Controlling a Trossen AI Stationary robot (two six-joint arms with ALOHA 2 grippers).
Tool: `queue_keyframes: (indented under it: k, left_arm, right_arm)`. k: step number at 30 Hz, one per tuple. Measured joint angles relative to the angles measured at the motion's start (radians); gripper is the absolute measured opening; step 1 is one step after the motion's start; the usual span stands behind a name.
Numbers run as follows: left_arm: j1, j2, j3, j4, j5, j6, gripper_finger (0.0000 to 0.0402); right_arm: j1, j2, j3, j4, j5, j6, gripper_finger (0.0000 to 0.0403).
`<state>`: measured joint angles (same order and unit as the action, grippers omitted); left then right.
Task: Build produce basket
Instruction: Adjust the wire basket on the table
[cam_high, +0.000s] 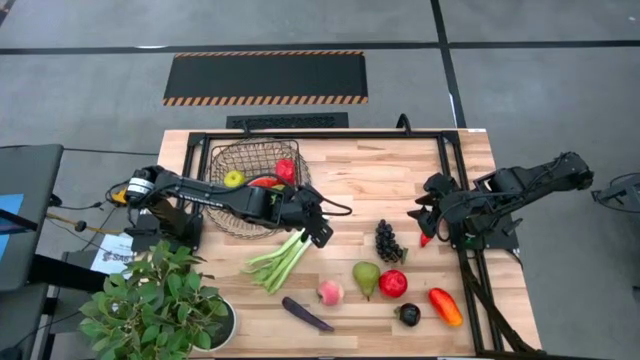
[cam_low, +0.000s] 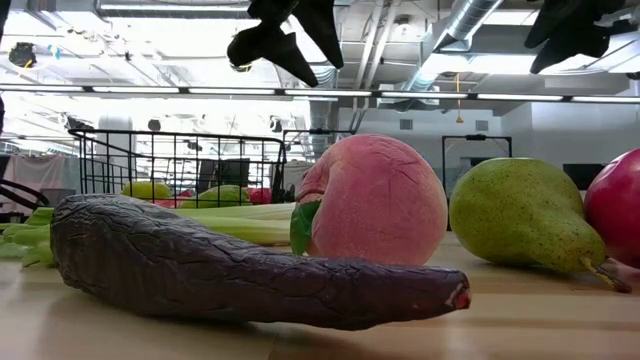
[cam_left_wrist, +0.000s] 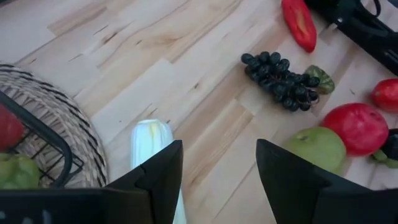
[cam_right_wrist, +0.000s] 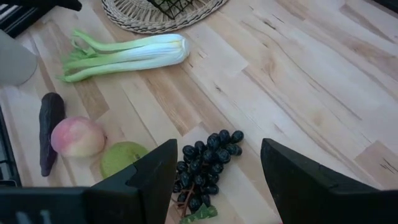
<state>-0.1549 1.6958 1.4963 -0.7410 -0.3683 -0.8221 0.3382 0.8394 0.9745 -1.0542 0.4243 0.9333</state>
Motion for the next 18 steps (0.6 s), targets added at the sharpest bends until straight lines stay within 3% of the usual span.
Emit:
queue_keyframes:
  k: [18]
  left_arm:
    - [-0.008,0.0,0.0,0.158,0.089,0.119,0.0189]
  right_arm:
    - [0.0,0.0,0.0,0.0,-0.004,0.006,0.0255]
